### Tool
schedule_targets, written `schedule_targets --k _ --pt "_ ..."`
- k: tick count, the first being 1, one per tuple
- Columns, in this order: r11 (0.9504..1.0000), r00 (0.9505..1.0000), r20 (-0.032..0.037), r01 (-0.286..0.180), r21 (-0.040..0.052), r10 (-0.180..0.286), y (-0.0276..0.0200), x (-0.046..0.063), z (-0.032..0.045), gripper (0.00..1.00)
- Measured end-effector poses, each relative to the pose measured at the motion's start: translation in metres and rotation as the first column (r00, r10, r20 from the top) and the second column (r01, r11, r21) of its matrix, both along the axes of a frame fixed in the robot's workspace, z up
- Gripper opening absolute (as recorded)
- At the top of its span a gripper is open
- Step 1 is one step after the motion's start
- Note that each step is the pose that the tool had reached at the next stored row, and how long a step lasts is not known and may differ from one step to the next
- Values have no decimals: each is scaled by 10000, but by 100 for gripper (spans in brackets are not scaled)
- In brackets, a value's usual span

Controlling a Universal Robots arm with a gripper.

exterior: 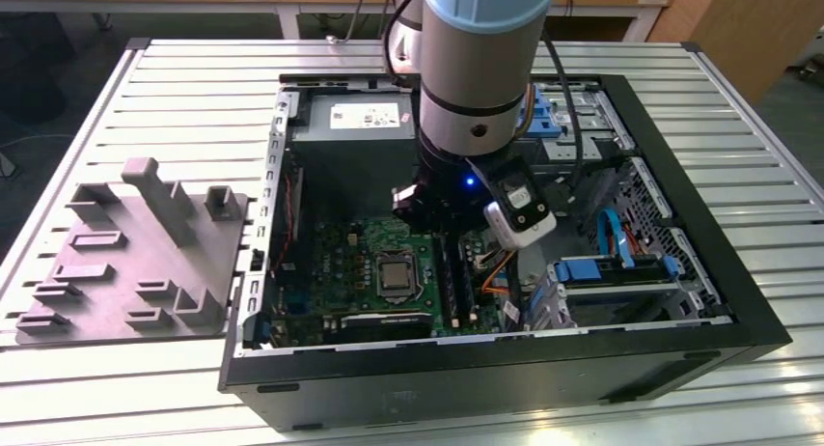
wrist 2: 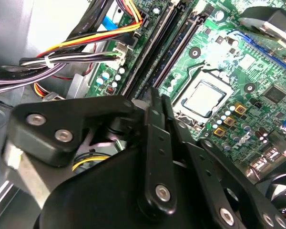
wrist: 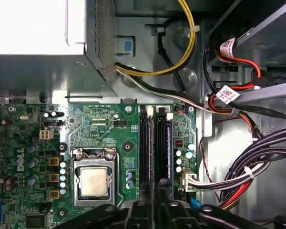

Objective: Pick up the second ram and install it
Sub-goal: 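Insert the second ram into the second slot, then press down the second ram until it locks into place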

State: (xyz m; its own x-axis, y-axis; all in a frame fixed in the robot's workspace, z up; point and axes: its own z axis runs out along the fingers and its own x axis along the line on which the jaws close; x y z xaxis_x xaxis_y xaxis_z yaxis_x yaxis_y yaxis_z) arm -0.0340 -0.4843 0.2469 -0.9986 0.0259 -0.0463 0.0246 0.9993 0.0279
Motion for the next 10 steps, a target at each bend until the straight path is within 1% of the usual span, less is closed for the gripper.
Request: schedule_targets --k 2,3,4,10 --pt "10000 10000 0 0 0 0 0 0 0 17" --pt "10000 10000 0 0 0 0 0 0 0 11" --pt "10000 10000 0 0 0 0 0 0 0 10" --pt "10000 10000 0 0 0 0 0 0 2 10"
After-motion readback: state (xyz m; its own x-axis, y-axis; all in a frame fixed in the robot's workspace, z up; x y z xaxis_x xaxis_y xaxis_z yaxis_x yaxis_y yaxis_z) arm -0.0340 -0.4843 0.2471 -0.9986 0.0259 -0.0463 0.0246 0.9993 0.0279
